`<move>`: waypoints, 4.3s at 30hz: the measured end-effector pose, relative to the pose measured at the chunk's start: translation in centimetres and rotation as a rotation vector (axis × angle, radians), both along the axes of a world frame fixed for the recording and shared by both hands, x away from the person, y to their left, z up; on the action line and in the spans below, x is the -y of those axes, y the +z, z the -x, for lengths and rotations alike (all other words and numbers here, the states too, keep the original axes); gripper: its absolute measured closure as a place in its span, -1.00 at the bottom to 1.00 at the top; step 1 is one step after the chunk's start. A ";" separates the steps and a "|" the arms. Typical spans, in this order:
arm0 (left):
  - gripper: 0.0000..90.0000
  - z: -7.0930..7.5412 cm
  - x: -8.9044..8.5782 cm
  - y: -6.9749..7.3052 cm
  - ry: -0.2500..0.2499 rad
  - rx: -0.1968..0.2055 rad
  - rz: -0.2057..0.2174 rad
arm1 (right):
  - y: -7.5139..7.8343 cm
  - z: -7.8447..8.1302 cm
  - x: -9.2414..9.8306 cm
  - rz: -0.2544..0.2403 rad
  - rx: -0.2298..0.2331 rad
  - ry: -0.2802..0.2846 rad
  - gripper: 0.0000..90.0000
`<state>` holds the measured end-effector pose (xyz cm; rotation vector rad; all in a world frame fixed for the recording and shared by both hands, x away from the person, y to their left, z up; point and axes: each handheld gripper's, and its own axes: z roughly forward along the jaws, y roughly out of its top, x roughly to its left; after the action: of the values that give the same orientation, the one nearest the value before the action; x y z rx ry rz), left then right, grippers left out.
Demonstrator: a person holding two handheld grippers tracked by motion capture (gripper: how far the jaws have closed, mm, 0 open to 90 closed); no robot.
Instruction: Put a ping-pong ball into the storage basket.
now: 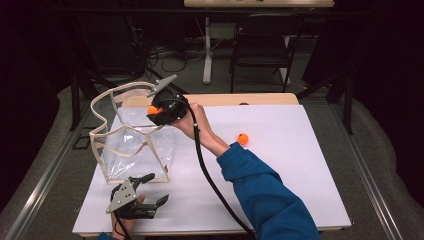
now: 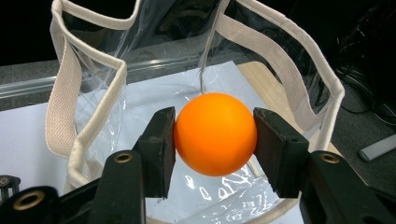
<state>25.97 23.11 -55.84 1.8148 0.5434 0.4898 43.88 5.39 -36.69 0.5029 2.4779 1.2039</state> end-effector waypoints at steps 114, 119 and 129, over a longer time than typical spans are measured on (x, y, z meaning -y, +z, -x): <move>-0.64 0.2 0.1 0.0 0.002 0.014 -0.004 | -12.6 5.5 22.6 0.001 -0.124 -0.274 -0.93; -0.64 0.3 0.1 0.1 -0.001 0.016 -0.007 | -12.6 5.2 22.9 0.005 -0.120 -0.285 -0.93; -0.64 0.2 0.2 0.1 -0.003 0.019 -0.007 | -12.9 4.1 23.8 -0.010 -0.138 -0.311 -0.94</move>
<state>25.78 22.92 -55.77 1.8158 0.5270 0.5070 39.79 -18.41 -49.55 0.9632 2.3881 1.0877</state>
